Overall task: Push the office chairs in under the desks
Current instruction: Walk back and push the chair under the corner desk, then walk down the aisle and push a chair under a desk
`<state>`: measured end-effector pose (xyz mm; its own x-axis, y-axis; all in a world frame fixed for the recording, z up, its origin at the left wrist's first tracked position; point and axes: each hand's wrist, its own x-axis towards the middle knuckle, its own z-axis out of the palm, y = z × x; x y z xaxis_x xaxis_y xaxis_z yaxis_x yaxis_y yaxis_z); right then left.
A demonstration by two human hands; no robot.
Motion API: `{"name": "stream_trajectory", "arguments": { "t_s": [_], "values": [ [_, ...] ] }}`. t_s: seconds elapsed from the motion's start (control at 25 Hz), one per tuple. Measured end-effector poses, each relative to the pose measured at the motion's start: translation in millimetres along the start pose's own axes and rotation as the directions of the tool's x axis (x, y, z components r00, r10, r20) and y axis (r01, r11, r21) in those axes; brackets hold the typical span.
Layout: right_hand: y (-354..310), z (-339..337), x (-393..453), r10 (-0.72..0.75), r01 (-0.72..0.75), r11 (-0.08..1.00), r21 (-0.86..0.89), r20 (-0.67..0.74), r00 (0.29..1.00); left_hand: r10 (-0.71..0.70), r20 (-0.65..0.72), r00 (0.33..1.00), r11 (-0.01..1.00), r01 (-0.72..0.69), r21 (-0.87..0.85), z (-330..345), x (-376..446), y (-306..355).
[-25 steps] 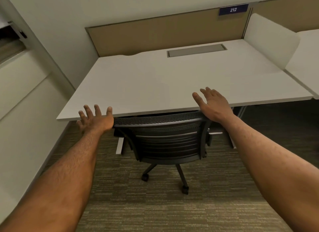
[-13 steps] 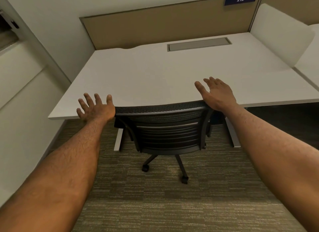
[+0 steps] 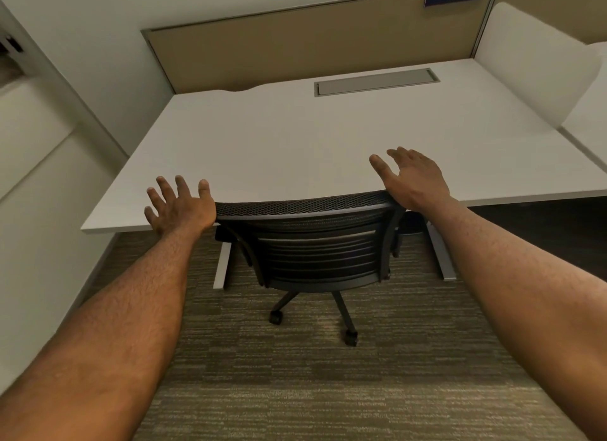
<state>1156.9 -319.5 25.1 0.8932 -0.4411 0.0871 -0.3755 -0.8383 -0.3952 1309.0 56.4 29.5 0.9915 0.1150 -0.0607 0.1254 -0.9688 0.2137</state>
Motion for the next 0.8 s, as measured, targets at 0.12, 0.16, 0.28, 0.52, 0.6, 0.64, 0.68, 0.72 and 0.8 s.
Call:
{"name": "stream_trajectory", "arguments": {
  "t_s": [0.12, 0.16, 0.28, 0.52, 0.6, 0.64, 0.68, 0.72, 0.8],
  "values": [
    [-2.0, -2.3, -3.5, 0.008, -0.01, 1.0, -0.018, -0.095, 0.995, 0.031, -0.141, 0.989, 0.999, -0.03, 0.012, 0.0, -4.6, 4.5],
    [-3.6, -2.1, -6.9, 0.011, -0.015, 1.0, -0.025, -0.136, 0.991, 0.044, -0.179, 0.983, 0.999, -0.044, 0.001, -0.5, -9.8, 5.8],
    [-5.6, -2.1, -23.6, 0.036, -0.037, 0.999, -0.002, -0.162, 0.986, 0.124, -0.189, 0.974, 0.986, -0.142, -0.089, 5.9, -33.4, 8.4],
    [-14.7, -4.7, -115.8, -0.069, 0.07, 0.993, -0.095, 0.015, 0.998, 0.395, -0.157, 0.905, 0.91, -0.409, -0.067, 38.9, -114.2, -37.9],
    [-19.6, -4.4, -157.7, -0.036, 0.037, 0.997, -0.073, 0.014, 0.999, 0.445, -0.135, 0.885, 0.887, -0.457, -0.073, 44.0, -142.3, -52.7],
    [-21.0, -3.0, -180.4, -0.015, 0.016, 0.998, -0.066, 0.019, 1.0, 0.474, -0.124, 0.872, 0.872, -0.485, -0.073, 44.4, -155.6, -56.9],
    [-22.1, -0.8, -205.2, 0.007, -0.005, 0.998, -0.061, 0.028, 1.0, 0.51, -0.119, 0.852, 0.852, -0.519, -0.065, 43.3, -168.5, -60.3],
    [-22.5, 2.4, -230.0, 0.03, -0.028, 0.998, -0.057, 0.043, 0.999, 0.549, -0.116, 0.828, 0.829, -0.557, -0.055, 42.2, -181.3, -63.3],
    [-20.0, 6.8, -279.6, 0.08, -0.077, 0.995, -0.061, 0.047, 0.996, 0.632, -0.119, 0.766, 0.767, -0.64, -0.049, 39.2, -208.9, -66.9]
  ]
}}
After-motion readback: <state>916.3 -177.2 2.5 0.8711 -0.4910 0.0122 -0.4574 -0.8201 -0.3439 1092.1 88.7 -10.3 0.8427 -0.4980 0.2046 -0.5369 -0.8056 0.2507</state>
